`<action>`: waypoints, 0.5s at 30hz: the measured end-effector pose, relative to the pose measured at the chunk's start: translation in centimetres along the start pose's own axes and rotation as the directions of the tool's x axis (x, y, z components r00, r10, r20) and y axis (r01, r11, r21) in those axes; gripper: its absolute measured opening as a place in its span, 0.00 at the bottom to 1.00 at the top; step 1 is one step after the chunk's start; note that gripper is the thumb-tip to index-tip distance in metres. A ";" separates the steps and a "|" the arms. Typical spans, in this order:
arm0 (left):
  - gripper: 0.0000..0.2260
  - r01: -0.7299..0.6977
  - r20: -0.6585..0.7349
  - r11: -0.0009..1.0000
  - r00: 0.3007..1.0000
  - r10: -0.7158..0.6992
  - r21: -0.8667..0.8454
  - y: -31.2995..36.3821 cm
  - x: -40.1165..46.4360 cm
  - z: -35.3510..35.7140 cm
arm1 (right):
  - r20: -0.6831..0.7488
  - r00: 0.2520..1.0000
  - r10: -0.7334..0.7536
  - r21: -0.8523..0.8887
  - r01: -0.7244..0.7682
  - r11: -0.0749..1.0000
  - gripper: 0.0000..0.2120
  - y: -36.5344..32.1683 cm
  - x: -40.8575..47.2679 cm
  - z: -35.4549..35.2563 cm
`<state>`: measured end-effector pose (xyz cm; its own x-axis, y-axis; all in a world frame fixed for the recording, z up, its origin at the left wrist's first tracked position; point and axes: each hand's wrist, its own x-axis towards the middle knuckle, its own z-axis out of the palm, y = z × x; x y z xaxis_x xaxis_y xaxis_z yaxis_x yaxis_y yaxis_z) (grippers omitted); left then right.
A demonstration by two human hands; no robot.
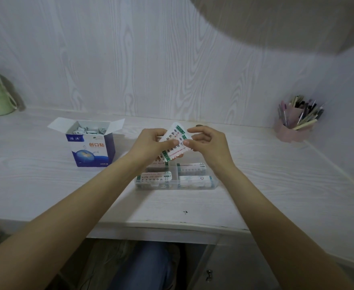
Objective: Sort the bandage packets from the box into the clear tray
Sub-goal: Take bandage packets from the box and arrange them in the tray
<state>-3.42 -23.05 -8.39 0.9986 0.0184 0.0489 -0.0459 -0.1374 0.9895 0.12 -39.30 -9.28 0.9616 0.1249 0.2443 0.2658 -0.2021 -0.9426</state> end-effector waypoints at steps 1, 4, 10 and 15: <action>0.05 0.003 -0.004 1.000 1.000 -0.003 -0.005 0.0 0.0 0.0 | 0.005 1.000 0.015 0.014 -0.015 1.000 0.12 0.0 -0.1 0.0; 0.03 0.016 0.018 1.000 1.000 -0.016 -0.023 0.2 -0.1 0.1 | -0.012 0.999 0.041 0.045 -0.041 0.998 0.07 0.1 -0.1 -0.2; 0.06 -0.018 -0.032 0.998 0.999 0.020 0.064 0.0 0.3 -0.2 | 0.058 0.994 0.092 0.143 -0.100 0.985 0.05 -0.1 -0.4 -0.3; 0.10 -0.028 -0.068 0.999 0.997 0.030 0.033 0.0 0.4 -0.2 | 0.058 0.991 0.123 0.197 -0.132 0.971 0.06 -0.2 -0.3 -0.4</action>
<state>-2.98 -22.88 -8.32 0.9928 0.0813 0.0875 -0.0726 -0.1705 0.9827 -0.22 -39.72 -9.08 0.9815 0.1548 0.1130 0.1177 -0.0215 -0.9928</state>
